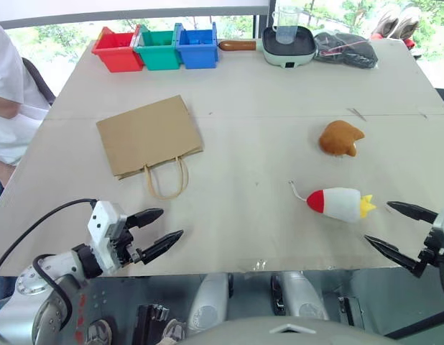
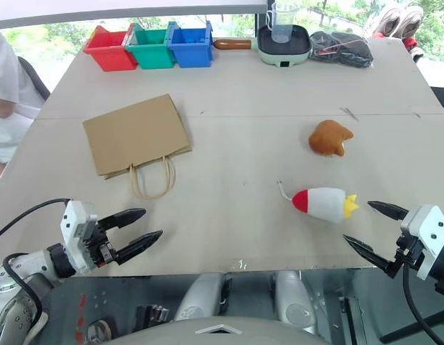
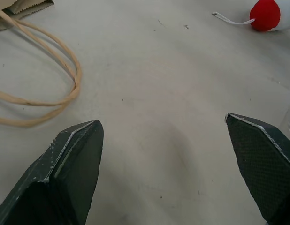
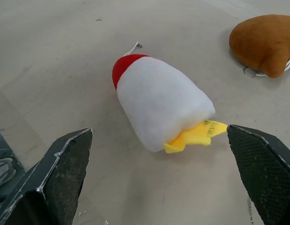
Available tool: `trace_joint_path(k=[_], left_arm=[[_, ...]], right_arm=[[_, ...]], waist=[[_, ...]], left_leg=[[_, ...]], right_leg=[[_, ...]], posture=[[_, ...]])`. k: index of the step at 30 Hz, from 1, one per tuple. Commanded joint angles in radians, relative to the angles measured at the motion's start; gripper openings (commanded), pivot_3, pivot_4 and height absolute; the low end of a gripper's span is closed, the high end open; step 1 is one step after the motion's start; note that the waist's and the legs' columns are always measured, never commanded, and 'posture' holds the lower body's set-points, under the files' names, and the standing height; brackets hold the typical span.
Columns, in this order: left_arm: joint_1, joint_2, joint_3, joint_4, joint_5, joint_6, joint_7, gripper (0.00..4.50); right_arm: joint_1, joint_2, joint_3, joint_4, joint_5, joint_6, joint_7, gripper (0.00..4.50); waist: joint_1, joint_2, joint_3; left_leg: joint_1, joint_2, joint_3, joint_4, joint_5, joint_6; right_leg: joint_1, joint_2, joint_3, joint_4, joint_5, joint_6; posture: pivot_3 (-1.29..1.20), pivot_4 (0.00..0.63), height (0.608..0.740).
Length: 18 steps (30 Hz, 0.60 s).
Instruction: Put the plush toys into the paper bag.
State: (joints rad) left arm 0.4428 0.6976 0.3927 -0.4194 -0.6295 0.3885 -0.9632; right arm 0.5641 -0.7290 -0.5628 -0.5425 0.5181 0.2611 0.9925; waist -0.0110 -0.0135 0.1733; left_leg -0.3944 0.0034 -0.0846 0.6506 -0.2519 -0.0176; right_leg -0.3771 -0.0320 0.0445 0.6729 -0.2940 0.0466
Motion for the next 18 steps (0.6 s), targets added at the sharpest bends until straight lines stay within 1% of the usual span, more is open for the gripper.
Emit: trace_joint_path(k=[1,4,7,9,14,15,16,18], left_arm=[[-0.045,0.008,0.042,0.024,0.025,-0.062,0.007,4.49],[-0.132,0.032,0.085,0.126,0.101,-0.183,0.015,4.49],[-0.21,0.094,0.111,0.291,0.206,-0.371,-0.039,4.49],[-0.235,0.129,0.104,0.381,0.264,-0.491,-0.071,4.49],[-0.31,0.183,0.066,0.559,0.353,-0.704,-0.114,4.49],[-0.345,0.195,0.044,0.604,0.397,-0.763,-0.101,4.49],[-0.39,0.197,-0.001,0.643,0.457,-0.83,-0.084,4.49],[-0.458,0.19,-0.065,0.701,0.534,-0.917,-0.051,4.49]], right_arm=[[-0.052,0.001,0.023,-0.068,0.031,0.003,-0.028,4.5],[-0.175,0.0,0.152,-0.186,0.082,0.065,-0.09,4.5],[-0.264,-0.007,0.257,-0.236,0.105,0.11,-0.108,4.5],[-0.301,0.0,0.304,-0.252,0.107,0.121,-0.123,4.5],[-0.357,0.02,0.385,-0.26,0.091,0.12,-0.154,4.5],[-0.366,0.028,0.402,-0.258,0.085,0.115,-0.162,4.5],[-0.37,0.034,0.418,-0.253,0.073,0.105,-0.164,4.5],[-0.374,0.04,0.435,-0.246,0.054,0.091,-0.167,4.5]], waist=[[0.0,0.0,0.0],[-0.004,0.0,0.001],[-0.002,-0.001,0.0],[-0.002,-0.001,0.0],[0.001,-0.001,0.0],[0.002,-0.002,0.0],[0.003,-0.002,0.0],[0.006,-0.002,0.001]], left_leg=[[0.0,0.0,0.0,0.0,0.0,0.0],[0.001,0.001,0.0,0.0,0.0,0.0],[0.002,0.003,0.001,0.0,0.0,-0.001],[0.001,0.003,0.002,0.0,0.0,-0.001],[-0.002,0.0,0.001,-0.001,0.0,0.001],[-0.003,0.0,0.0,-0.001,-0.001,0.001],[-0.003,0.0,-0.001,-0.001,-0.001,0.001],[-0.003,0.0,0.0,-0.001,-0.001,0.001]], right_leg=[[0.0,0.0,0.0,0.0,0.0,0.0],[0.0,0.001,0.0,0.001,0.0,-0.001],[0.0,0.005,-0.001,0.002,0.002,-0.003],[0.0,0.008,-0.001,0.001,0.002,-0.003],[-0.001,0.005,-0.001,-0.004,0.003,-0.003],[-0.001,0.004,-0.002,-0.005,0.003,-0.003],[-0.001,0.002,-0.002,-0.005,0.003,-0.003],[-0.001,0.002,-0.004,-0.004,0.003,-0.003]], posture=[[0.0,0.15,0.74],[0.0,0.15,0.74],[0.0,0.15,0.74],[0.0,0.15,0.74],[0.0,0.15,0.74],[0.0,0.15,0.74],[0.0,0.15,0.74],[0.0,0.15,0.74]])
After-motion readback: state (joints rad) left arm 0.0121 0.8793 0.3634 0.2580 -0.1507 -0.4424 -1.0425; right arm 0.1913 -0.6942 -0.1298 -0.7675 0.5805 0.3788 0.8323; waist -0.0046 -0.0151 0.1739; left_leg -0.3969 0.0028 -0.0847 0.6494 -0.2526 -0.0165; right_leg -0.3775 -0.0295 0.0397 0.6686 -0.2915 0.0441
